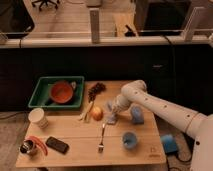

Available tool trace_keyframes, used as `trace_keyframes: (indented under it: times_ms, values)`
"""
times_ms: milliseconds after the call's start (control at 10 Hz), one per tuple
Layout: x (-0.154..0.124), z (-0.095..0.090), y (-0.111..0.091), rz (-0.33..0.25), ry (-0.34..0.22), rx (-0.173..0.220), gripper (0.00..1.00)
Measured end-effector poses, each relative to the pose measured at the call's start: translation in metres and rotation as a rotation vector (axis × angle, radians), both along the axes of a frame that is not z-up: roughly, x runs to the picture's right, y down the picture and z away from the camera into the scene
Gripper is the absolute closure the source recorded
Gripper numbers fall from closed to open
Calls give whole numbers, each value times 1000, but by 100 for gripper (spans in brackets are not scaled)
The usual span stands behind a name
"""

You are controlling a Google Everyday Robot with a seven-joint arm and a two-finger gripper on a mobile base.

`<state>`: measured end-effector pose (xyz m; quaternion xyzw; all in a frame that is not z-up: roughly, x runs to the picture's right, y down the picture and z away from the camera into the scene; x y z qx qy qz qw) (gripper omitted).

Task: Wipe table surface with towel

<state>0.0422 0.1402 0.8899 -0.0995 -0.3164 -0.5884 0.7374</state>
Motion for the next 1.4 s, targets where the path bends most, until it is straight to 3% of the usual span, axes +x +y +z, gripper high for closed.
trace_keyframes:
  times_ms: [200,500,1400]
  values:
    - [-18,-10,21,-59,-33,-33,100]
    - [-16,-25,40,-175,121,-31,100]
    - [-13,-26,41,-181,137,-24,100]
